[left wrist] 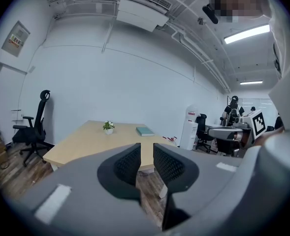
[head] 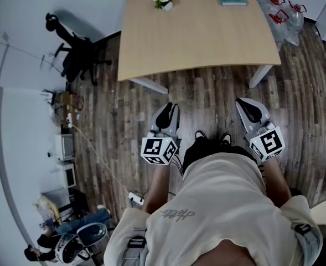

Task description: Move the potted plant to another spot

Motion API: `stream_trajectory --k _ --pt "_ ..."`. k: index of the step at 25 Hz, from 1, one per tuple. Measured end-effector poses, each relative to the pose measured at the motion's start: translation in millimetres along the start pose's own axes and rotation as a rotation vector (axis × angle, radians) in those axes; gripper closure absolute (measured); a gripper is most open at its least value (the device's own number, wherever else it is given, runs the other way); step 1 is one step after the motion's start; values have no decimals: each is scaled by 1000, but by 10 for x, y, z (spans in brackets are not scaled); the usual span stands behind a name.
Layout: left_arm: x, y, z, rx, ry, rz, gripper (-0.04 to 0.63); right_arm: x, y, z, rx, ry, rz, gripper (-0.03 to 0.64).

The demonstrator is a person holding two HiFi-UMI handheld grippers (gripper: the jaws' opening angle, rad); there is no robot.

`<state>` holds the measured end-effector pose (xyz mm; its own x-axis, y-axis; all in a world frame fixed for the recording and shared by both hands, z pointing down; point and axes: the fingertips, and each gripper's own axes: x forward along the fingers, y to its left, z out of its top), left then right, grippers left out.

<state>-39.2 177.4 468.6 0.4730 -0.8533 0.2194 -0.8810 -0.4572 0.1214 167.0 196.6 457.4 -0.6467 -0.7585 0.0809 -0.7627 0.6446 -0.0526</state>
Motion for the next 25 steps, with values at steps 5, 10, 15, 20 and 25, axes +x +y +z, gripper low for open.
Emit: stream_trajectory --k 5,10,15,20,25 --pt "9 10 -29 8 21 10 406 -24 -19 2 6 -7 -6 614" --pt "72 27 23 25 21 22 307 -29 -69 27 2 -12 -18 614" --pt "115 28 94 29 6 32 220 -29 -96 9 6 -9 -18 614" --pt "224 8 120 44 7 37 67 -22 -135 -35 18 1 -15 614" --pt "250 -16 217 55 -21 41 20 -38 -170 -65 34 9 -14 614"
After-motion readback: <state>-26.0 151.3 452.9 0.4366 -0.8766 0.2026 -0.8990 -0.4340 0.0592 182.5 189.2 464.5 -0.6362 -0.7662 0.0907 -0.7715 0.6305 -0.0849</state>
